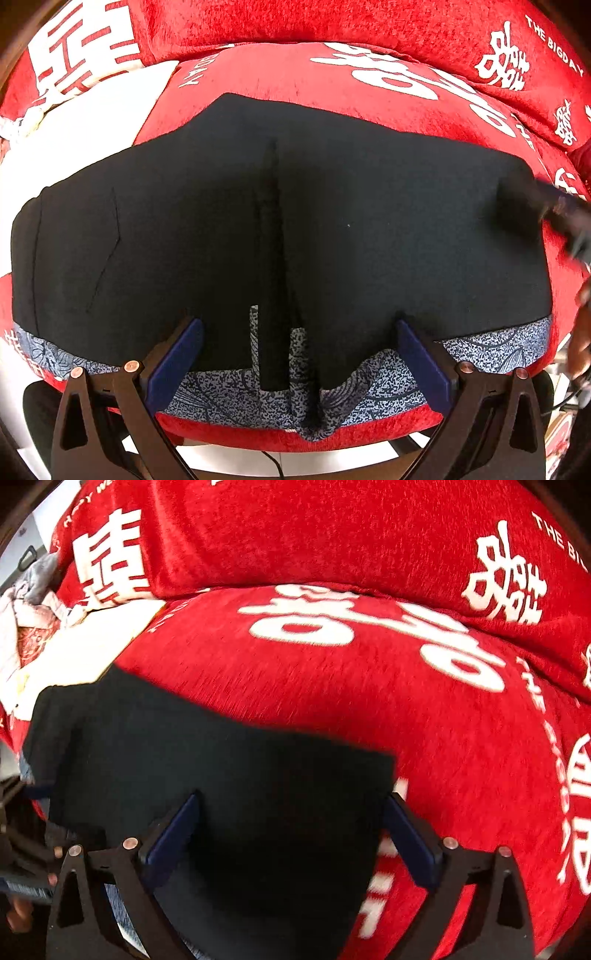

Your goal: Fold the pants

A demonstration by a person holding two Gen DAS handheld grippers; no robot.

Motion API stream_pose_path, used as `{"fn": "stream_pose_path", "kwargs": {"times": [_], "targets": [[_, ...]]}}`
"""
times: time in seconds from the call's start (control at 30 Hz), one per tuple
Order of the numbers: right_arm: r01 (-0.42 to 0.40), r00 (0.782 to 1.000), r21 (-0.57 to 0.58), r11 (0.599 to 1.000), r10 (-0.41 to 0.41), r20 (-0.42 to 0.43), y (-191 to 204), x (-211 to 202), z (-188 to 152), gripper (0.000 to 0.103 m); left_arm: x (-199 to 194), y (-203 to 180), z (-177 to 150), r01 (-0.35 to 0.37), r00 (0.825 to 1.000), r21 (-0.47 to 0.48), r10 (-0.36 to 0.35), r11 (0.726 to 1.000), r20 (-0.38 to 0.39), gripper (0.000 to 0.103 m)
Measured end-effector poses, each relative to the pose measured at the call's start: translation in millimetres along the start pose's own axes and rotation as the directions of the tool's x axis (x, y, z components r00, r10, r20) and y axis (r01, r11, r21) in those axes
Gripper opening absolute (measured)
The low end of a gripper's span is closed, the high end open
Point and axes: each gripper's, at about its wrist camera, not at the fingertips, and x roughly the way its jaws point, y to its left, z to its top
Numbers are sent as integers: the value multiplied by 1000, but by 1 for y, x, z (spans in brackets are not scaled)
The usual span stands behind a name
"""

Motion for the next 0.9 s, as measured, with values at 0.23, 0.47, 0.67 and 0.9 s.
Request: {"fn": "stream_pose_path", "kwargs": {"times": [0.23,0.47,0.67,0.9], "targets": [[-182,983,-6,983,182,-11,7,4,11,95,1,0,0,-3,1000,3,3,1000,4,103],[-239,971,35,970,239,9,8,-1,11,96,2,0,1,8,1000,-2,-8,1000,3,103],[-104,994,-48,993,102,-49,28,5,-6,96,2,2,-1,20,1000,6,-20,1000,6,103],[-163,985,98,982,168,-42,20,-22,-65,96,1,5,-2,29,1000,15,-29,999,8,103]]}}
